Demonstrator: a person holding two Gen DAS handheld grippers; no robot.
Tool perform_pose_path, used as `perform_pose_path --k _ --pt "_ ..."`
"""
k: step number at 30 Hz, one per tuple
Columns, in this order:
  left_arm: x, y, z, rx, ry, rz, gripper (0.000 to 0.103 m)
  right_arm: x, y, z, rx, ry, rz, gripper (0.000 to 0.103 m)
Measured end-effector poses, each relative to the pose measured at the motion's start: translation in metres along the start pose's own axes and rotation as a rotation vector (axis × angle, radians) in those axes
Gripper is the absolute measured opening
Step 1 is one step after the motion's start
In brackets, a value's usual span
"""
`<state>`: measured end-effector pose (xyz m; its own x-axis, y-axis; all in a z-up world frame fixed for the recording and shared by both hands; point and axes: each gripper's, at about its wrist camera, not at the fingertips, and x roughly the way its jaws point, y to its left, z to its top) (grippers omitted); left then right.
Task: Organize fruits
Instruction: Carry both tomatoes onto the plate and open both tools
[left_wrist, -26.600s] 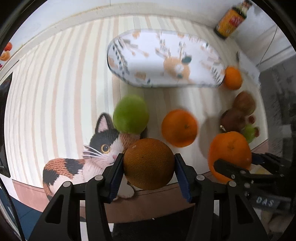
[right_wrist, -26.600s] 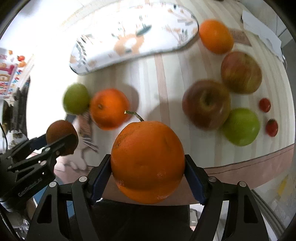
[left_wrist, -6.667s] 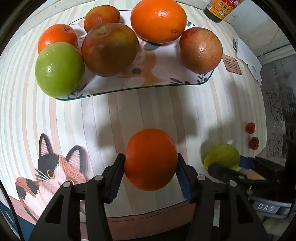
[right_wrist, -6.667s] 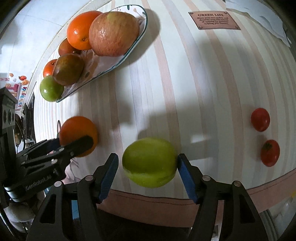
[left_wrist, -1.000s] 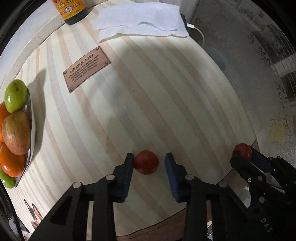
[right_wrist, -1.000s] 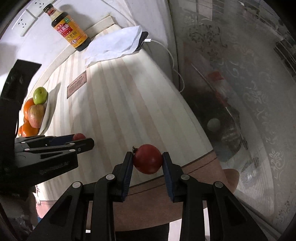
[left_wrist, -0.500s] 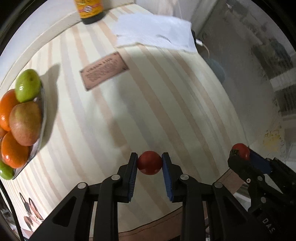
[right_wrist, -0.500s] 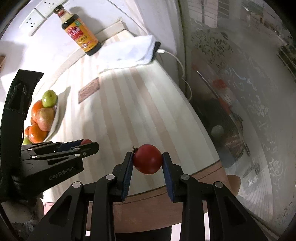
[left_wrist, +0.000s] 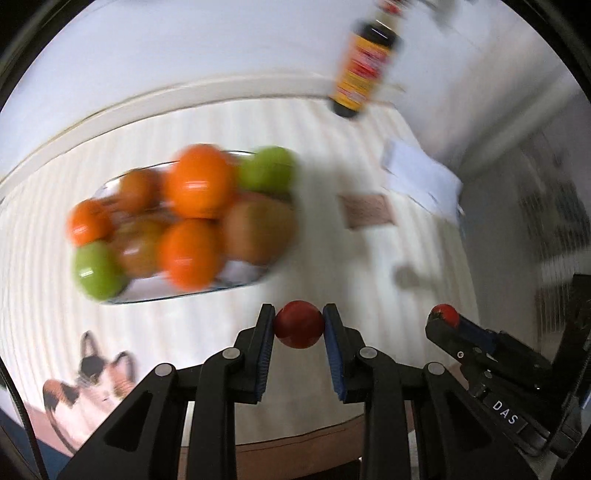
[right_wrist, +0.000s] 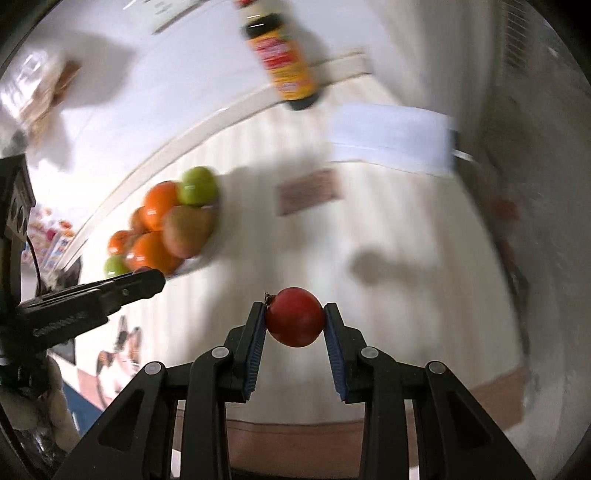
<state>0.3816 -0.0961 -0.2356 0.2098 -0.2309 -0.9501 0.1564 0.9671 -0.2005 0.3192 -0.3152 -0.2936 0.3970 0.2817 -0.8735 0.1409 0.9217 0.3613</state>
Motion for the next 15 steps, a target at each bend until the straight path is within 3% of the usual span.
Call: perform_pose_path --k 8,15 --pt "-0.002 0.105 -0.006 -0.288 0.000 -0.027 0.024 0.058 0.079 0.018 -0.029 0.052 0.168 0.034" --pt "0.024 0.132 0.002 -0.415 0.016 -0.081 0.024 0.109 0.107 0.022 0.010 0.082 0.224 0.034"
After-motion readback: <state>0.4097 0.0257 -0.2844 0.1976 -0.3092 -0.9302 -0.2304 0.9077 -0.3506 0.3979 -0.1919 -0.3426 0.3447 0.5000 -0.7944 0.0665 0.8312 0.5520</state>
